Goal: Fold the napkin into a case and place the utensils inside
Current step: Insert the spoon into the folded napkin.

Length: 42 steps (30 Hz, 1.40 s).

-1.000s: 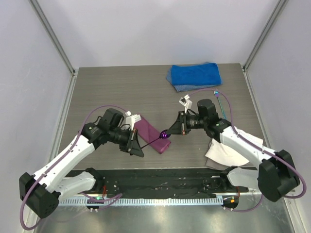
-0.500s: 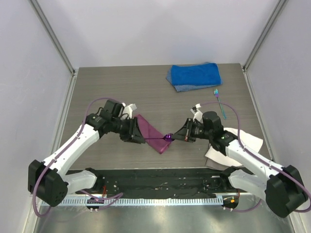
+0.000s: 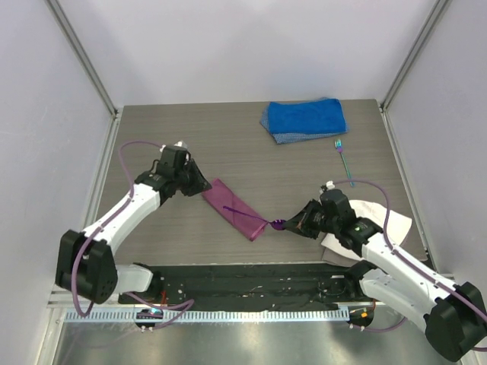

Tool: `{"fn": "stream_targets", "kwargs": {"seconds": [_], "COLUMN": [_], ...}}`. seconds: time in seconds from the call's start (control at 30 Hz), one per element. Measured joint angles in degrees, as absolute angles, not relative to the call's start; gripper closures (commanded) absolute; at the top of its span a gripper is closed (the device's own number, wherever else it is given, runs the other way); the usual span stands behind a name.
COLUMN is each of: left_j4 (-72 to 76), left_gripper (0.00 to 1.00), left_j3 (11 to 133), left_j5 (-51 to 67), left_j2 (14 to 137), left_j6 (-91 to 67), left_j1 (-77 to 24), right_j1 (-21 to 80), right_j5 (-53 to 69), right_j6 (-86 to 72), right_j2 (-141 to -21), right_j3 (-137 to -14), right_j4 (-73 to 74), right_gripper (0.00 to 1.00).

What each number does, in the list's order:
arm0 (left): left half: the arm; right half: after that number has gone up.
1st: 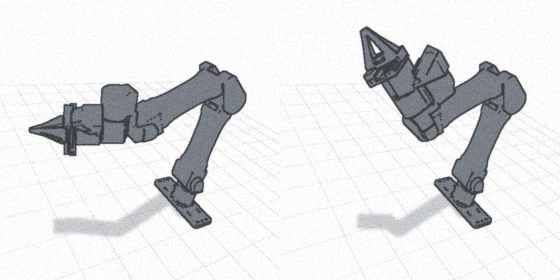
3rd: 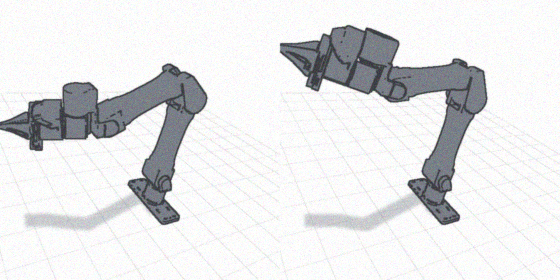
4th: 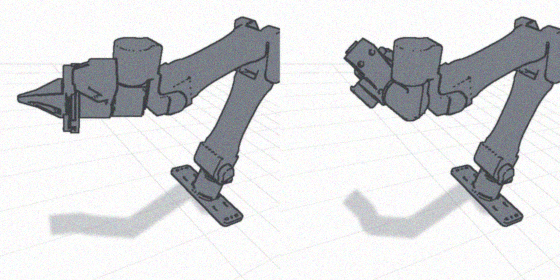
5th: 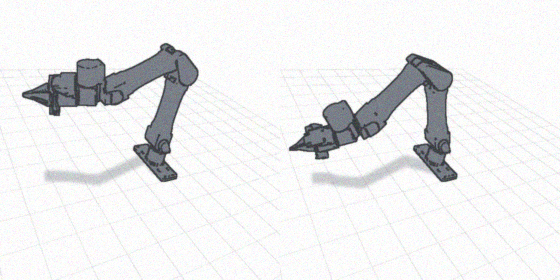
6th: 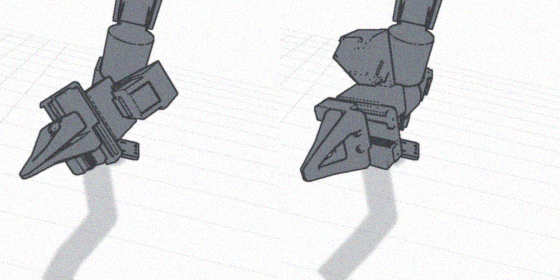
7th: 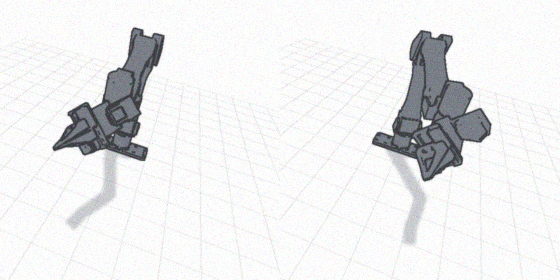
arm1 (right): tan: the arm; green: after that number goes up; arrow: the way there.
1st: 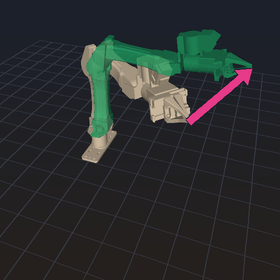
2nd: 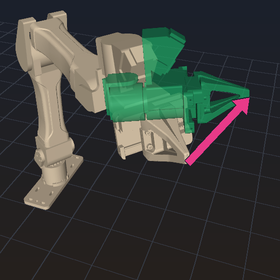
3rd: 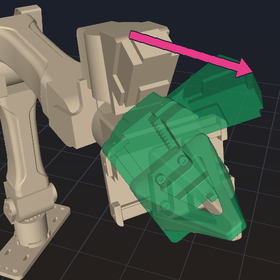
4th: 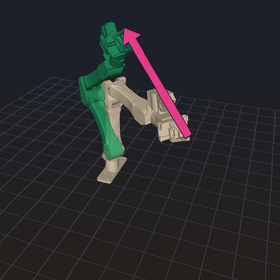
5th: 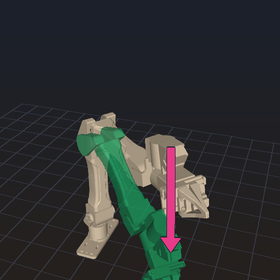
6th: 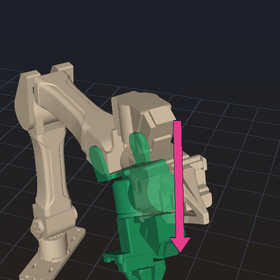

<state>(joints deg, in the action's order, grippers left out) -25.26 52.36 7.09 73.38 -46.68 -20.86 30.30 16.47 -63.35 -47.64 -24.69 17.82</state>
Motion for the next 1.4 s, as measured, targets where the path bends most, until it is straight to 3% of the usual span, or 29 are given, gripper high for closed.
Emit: {"fn": "stream_targets", "kwargs": {"seconds": [0.2,0.53,1.4], "left_j4": [-20.01,-11.64,-4.89], "left_gripper": [0.93,0.94,0.95], "left_j3": [52.23,51.94,46.72], "left_j5": [7.09,7.11,7.84], "left_j2": [81.01,88.99,91.61], "left_j6": [-47.86,-47.86,-47.86], "left_j1": [-20.01,-19.09,-17.26], "right_j1": [30.70,33.65,43.03], "right_j5": [11.38,3.81,-7.77], "right_j6": [-66.15,-68.86,-72.16], "right_j2": [-49.06,-54.35,-62.26], "right_j3": [-24.71,-26.33,-32.01], "right_j4": [20.67,22.39,23.68], "right_gripper": [0.99,0.99,0.99]}}
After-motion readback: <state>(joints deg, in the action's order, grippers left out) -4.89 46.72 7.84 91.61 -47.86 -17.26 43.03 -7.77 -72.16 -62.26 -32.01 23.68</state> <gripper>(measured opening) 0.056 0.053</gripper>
